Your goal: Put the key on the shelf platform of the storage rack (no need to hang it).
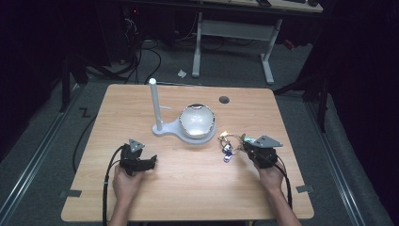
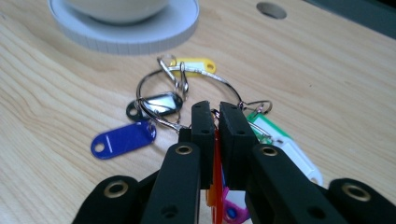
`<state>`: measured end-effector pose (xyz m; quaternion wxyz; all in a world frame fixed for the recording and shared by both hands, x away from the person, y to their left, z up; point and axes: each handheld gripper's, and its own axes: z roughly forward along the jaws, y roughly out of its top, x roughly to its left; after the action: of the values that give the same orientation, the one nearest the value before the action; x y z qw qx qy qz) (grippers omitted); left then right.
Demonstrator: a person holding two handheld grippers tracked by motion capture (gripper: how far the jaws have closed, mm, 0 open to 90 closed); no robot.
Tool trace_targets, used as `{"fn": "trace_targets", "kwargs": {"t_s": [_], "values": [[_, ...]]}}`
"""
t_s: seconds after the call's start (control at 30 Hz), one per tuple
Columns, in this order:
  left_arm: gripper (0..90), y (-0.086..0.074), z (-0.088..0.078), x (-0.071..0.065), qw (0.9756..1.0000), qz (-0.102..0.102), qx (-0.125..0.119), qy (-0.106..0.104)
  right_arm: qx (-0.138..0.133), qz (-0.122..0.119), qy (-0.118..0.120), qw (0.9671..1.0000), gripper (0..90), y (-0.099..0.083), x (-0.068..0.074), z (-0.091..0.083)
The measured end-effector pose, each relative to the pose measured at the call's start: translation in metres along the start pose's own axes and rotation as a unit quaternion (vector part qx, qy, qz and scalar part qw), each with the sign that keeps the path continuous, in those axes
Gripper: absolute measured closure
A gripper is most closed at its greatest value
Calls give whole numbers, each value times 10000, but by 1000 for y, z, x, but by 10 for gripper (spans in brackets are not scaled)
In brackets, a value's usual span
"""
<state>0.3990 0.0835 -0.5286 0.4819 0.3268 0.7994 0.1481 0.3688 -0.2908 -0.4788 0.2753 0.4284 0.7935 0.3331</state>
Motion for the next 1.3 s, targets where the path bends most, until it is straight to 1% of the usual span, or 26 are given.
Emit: {"fn": "trace_targets", "kwargs": {"t_s": [0.07,0.1,0.13,0.17,0.2,0.27,0.37,0.4,0.43,0.47,0.5,0.57,0.6,0.63,0.77,0.8,0.83,0.87,0.93,1.03,1.07,1.13,1.17,1.2,1.27,1.3], "values": [[184,0,0,0,10000,-6,-2,4,-40,43,9,10000,857,2,-1,-3],[184,0,0,0,10000,-5,-3,4,-126,68,40,9999,857,7,-4,-9],[184,0,0,0,10000,-3,-1,2,-126,68,40,9999,857,7,-4,-9],[184,0,0,0,10000,0,-1,1,-209,92,59,9997,857,14,-7,-15],[184,0,0,0,10000,0,-1,1,-209,92,59,9997,857,14,-7,-15],[184,0,0,0,10000,8,0,-3,-352,141,101,9992,857,22,-12,-23],[184,0,0,0,10000,2,-6,2,-437,192,122,9988,857,31,-16,-30],[183,0,0,0,10000,2,-6,2,-437,192,122,9988,857,31,-16,-30],[183,0,0,0,10000,2,-5,0,-446,202,172,9987,857,37,-18,-33],[184,0,0,0,10000,2,-5,0,-446,202,172,9987,857,37,-18,-33],[183,0,0,0,10000,-2,-3,-2,-437,183,209,9987,857,43,-20,-36],[184,0,0,0,10000,-4,-4,0,-433,170,234,9986,857,46,-21,-37],[183,0,0,0,10000,-1,-4,-1,-434,181,293,9985,857,51,-22,-41],[183,0,0,0,10000,-1,-4,-1,-434,181,293,9985,857,51,-22,-41],[184,0,0,0,10000,-4,-4,0,-472,191,431,9978,857,63,-26,-50],[184,0,0,0,10000,-4,-4,0,-472,191,431,9978,857,63,-26,-50],[183,0,0,0,10000,-12,-4,2,-478,227,481,9974,857,69,-26,-55],[184,0,0,0,10000,-12,-4,2,-478,227,481,9974,857,69,-26,-55],[184,0,0,0,10000,-2,-5,1,-575,165,548,9967,857,77,-27,-61],[183,0,0,0,10000,-8,-4,2,-662,148,609,9958,857,86,-27,-68],[183,0,0,0,10000,-8,-4,2,-662,148,609,9958,857,86,-27,-68],[183,0,0,0,10000,3,-4,-1,-703,139,676,9951,857,92,-27,-71],[184,0,0,0,10000,-7,-5,4,-752,93,737,9944,857,99,-26,-73],[184,0,0,0,10000,-7,-5,4,-752,93,737,9944,857,99,-26,-73],[183,0,0,0,10000,-8,-4,2,-776,35,744,9942,857,105,-24,-76],[183,0,0,0,10000,-3,-3,-1,-828,-16,787,9935,857,111,-23,-79]]}}
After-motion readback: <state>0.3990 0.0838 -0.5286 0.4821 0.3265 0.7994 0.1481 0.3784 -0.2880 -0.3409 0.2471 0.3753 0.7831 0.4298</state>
